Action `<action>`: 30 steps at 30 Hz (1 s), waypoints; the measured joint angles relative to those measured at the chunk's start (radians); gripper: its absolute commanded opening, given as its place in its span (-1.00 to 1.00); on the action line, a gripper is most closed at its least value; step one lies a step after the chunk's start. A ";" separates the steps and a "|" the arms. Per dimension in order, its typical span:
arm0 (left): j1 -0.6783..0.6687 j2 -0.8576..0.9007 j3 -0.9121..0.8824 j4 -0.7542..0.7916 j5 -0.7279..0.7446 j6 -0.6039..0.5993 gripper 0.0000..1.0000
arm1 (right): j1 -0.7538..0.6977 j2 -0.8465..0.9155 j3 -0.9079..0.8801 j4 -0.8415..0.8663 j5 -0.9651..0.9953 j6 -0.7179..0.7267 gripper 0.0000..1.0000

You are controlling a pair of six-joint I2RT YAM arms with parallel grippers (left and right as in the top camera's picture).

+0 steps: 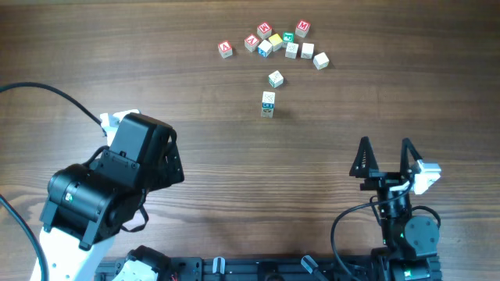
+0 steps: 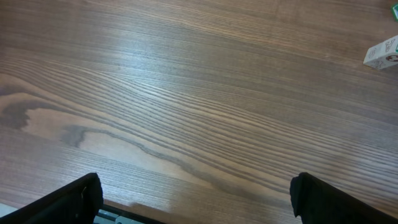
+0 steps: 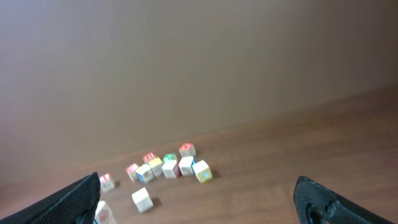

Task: Form a tower

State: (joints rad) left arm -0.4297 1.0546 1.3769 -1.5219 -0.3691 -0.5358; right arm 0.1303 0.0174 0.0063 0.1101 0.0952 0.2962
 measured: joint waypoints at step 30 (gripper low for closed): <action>0.006 -0.085 -0.187 0.441 0.003 0.032 1.00 | 0.002 -0.004 0.000 -0.103 -0.029 -0.145 0.99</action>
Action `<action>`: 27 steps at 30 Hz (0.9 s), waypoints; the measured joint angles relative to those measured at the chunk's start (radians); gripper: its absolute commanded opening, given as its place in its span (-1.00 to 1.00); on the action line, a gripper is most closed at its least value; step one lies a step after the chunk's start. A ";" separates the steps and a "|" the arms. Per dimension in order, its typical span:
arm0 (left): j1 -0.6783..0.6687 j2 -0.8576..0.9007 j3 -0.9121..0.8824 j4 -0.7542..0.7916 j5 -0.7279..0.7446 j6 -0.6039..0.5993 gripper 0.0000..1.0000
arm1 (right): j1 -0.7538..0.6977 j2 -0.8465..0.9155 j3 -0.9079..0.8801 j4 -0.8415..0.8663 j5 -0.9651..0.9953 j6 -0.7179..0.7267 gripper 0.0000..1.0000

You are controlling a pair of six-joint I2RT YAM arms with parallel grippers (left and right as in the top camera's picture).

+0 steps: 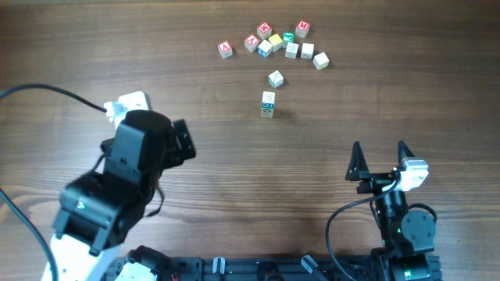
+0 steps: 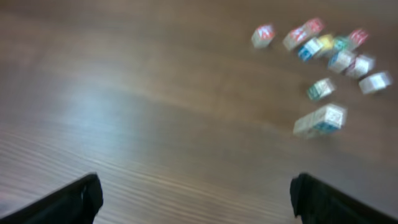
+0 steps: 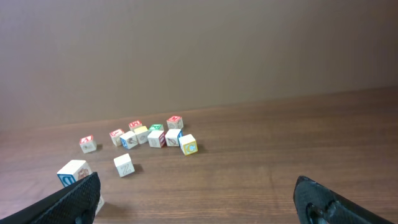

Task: Form a tower

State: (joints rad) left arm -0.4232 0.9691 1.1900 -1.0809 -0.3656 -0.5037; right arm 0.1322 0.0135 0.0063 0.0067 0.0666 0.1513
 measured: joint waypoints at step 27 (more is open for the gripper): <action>0.432 -0.956 -1.175 1.005 0.357 0.320 1.00 | 0.000 -0.002 0.000 0.000 -0.007 0.000 0.99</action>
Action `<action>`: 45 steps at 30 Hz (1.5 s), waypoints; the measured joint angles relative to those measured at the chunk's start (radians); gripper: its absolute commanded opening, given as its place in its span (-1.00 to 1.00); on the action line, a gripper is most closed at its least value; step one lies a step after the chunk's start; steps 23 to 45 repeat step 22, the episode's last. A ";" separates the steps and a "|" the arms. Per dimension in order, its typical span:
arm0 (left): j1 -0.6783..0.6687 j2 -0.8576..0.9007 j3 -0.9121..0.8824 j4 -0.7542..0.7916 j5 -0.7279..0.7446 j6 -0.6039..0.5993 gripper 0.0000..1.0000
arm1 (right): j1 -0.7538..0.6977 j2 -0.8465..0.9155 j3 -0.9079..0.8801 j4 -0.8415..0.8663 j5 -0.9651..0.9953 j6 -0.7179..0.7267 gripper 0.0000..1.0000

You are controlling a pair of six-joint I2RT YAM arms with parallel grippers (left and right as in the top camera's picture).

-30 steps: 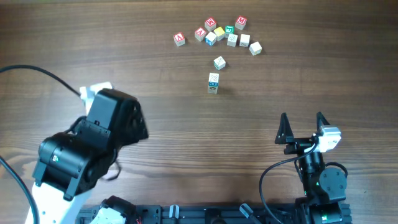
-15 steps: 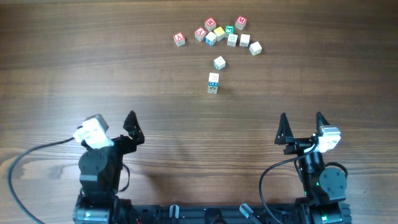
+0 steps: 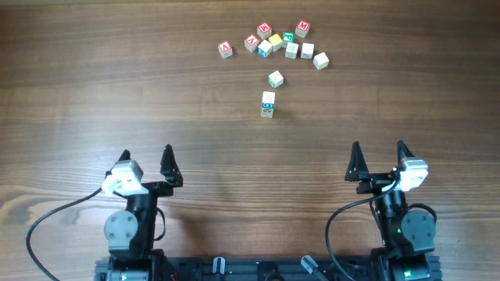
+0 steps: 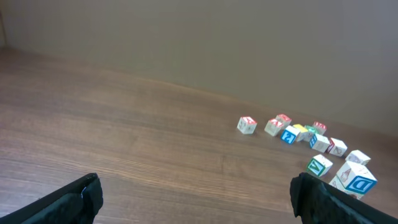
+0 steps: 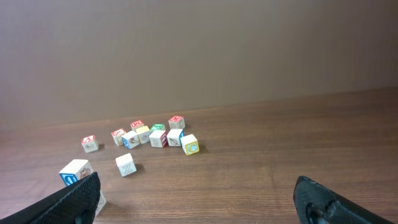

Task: Form a tower

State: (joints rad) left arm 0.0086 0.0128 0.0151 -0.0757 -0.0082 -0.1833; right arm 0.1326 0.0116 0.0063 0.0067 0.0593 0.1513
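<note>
Small lettered wooden cubes lie in a cluster (image 3: 275, 40) at the far middle of the table. Nearer stands a two-cube stack (image 3: 268, 104), blue-lettered cube on top, with a single cube (image 3: 275, 79) just behind it. In the left wrist view the stack (image 4: 354, 180) is at the right edge; in the right wrist view the stack (image 5: 76, 172) is at the lower left. My left gripper (image 3: 146, 156) and right gripper (image 3: 379, 150) sit at the near edge, both open and holding nothing, far from the cubes.
The brown wooden table (image 3: 117, 78) carries only the cubes. A plain wall (image 5: 199, 50) rises behind its far edge. A black cable (image 3: 55, 218) runs from the left arm's base.
My left arm has come down from over the left of the table to the near edge, and its camera now looks level across the table at the cubes. The right arm has not moved.
At first my left arm stood high over the left of the table, its camera on bare wood, and the right gripper pointed slightly upward. Then the left arm was turned towards the cubes and the right gripper sat lower. Now both rest open at the near edge.
</note>
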 measured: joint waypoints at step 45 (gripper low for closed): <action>0.000 0.000 0.000 -0.002 0.011 0.000 1.00 | 0.000 0.000 0.000 0.000 0.000 0.000 0.99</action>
